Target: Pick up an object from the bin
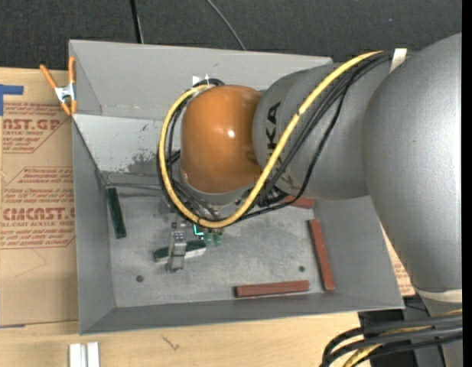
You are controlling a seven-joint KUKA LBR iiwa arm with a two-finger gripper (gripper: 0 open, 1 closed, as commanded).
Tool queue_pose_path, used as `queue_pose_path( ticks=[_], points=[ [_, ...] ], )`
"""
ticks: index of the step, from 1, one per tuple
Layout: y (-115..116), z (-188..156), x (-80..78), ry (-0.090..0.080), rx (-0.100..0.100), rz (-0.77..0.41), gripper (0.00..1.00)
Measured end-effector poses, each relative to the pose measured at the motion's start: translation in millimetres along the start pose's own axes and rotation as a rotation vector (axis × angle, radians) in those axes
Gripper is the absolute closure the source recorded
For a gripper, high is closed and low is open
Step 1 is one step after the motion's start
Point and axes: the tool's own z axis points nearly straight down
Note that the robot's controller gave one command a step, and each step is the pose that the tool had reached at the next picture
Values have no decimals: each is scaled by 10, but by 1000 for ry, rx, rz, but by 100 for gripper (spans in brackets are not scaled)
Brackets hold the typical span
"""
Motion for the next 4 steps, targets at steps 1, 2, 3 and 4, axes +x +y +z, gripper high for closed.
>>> queue_pose_path(
  ticks=[1, 2, 3, 4],
  points=[
    [-8, -42, -21, -7, -1, 2, 0],
    [-752, 935, -76, -10, -2, -225, 100],
    [-763, 948, -68, -7, -1, -225, 0],
    [-762, 934, -80, -10, -2, -224, 100]
  ],
)
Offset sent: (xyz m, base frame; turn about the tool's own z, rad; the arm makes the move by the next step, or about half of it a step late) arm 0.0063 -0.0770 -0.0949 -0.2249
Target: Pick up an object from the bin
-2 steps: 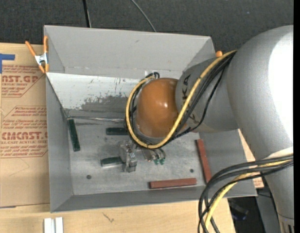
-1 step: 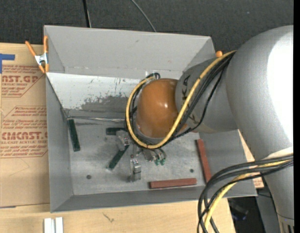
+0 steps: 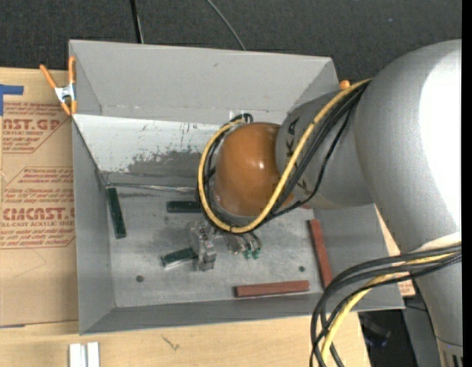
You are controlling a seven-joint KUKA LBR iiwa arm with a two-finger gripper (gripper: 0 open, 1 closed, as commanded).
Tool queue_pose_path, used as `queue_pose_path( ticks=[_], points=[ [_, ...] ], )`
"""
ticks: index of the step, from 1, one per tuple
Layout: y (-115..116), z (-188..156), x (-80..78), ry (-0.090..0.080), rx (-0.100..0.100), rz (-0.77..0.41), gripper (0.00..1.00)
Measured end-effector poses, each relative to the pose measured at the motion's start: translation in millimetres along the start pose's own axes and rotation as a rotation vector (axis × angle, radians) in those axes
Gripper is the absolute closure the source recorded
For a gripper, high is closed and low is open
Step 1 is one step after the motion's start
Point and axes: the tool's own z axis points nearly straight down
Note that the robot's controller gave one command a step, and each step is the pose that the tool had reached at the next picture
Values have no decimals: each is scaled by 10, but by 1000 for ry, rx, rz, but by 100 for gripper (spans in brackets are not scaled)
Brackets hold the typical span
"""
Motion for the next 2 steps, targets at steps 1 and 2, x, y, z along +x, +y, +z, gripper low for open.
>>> queue_pose_path(
  ticks=[1, 2],
  points=[
    [0, 0, 0, 0, 0, 0, 100],
    [38, 3, -43, 6, 2, 66, 100]
  ],
)
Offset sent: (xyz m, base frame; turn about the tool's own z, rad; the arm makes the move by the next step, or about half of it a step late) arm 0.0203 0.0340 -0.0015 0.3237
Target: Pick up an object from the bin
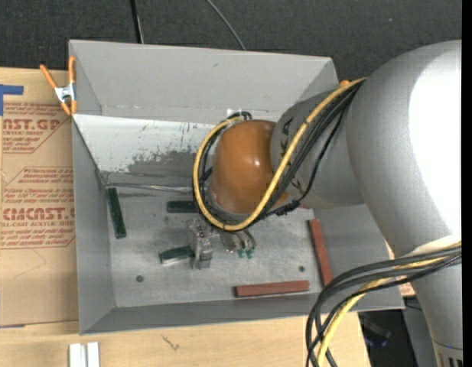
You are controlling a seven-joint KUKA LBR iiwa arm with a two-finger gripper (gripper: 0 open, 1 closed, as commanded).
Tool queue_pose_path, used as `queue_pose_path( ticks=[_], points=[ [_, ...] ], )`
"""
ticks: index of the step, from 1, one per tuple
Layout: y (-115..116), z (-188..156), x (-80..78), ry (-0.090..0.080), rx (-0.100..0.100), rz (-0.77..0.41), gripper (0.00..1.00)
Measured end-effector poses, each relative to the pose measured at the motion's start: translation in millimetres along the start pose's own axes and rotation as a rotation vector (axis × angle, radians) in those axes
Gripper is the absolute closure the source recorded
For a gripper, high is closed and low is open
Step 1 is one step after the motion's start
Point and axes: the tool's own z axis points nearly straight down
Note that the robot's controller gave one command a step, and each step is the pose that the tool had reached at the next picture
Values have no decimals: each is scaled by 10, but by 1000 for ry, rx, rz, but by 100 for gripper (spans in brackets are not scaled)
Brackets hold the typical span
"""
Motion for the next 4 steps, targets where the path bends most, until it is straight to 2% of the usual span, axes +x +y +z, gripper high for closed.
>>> queue_pose_path(
  ticks=[1, 2, 3, 4],
  points=[
    [239, -1, -199, -3, 0, 92, 100],
    [-697, -1640, 467, -8, 0, -26, 100],
    [-687, -1620, 474, -4, -1, -27, 100],
    [-418, -1033, 408, 0, -2, 108, 0]
  ],
)
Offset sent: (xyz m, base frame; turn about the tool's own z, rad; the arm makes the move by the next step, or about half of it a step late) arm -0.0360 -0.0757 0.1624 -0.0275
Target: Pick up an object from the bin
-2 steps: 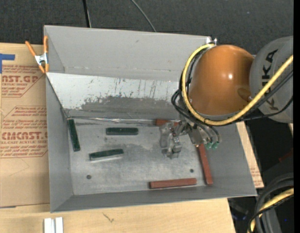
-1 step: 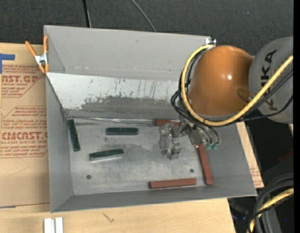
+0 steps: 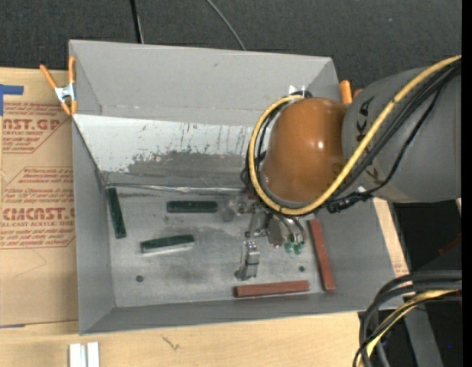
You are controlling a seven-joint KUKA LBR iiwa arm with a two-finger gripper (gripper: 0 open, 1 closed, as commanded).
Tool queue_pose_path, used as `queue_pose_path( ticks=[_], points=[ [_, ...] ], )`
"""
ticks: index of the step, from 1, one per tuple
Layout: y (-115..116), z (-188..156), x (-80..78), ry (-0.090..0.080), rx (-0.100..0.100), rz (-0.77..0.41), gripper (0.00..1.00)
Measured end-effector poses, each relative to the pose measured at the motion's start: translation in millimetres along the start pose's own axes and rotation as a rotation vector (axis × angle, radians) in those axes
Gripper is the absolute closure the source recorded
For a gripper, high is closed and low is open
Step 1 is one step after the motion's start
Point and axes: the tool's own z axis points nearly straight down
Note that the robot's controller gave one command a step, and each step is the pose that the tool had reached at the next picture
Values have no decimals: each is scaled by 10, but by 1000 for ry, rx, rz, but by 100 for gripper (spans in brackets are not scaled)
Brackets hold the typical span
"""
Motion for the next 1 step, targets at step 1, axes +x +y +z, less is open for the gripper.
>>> queue_pose_path(
  ticks=[1],
  points=[
    [-6, -13, -8, -3, 0, 1, 0]
  ],
)
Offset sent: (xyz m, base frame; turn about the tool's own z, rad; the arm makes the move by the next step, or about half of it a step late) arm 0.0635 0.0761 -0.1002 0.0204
